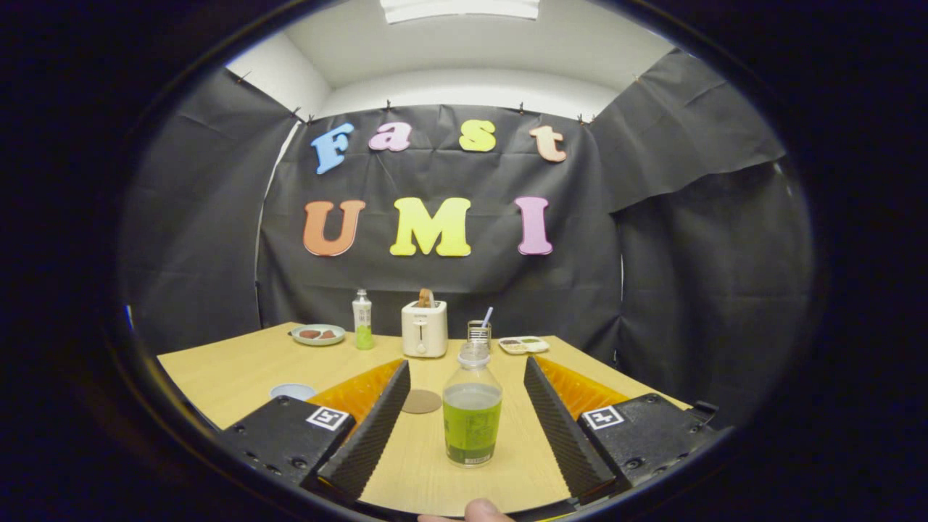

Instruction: Take the bottle from table, then pour the juice into the cup, finally place the bottle on the coaster

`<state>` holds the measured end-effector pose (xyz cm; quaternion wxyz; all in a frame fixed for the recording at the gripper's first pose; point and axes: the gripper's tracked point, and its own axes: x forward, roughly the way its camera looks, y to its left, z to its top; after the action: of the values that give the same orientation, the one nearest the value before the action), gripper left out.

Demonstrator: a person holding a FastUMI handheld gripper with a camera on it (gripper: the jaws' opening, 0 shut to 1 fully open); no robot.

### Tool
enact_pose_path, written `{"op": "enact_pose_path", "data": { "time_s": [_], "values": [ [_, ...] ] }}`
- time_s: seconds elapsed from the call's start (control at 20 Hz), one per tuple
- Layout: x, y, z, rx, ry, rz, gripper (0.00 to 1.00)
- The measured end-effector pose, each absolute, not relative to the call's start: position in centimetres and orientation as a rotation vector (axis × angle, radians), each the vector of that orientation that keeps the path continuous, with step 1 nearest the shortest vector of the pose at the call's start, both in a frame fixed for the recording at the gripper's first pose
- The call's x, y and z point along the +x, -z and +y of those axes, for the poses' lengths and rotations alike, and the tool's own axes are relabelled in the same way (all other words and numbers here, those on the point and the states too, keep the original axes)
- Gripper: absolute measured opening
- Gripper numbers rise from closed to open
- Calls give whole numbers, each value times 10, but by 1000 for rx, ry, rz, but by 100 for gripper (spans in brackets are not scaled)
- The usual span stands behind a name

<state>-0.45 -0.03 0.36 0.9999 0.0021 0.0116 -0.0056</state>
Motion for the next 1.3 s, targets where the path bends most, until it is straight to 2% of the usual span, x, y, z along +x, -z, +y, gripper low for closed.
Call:
{"op": "enact_pose_path", "data": {
  "time_s": [1.3],
  "values": [
    [29, 27, -1, -3, -9, 67, 100]
  ]
}}
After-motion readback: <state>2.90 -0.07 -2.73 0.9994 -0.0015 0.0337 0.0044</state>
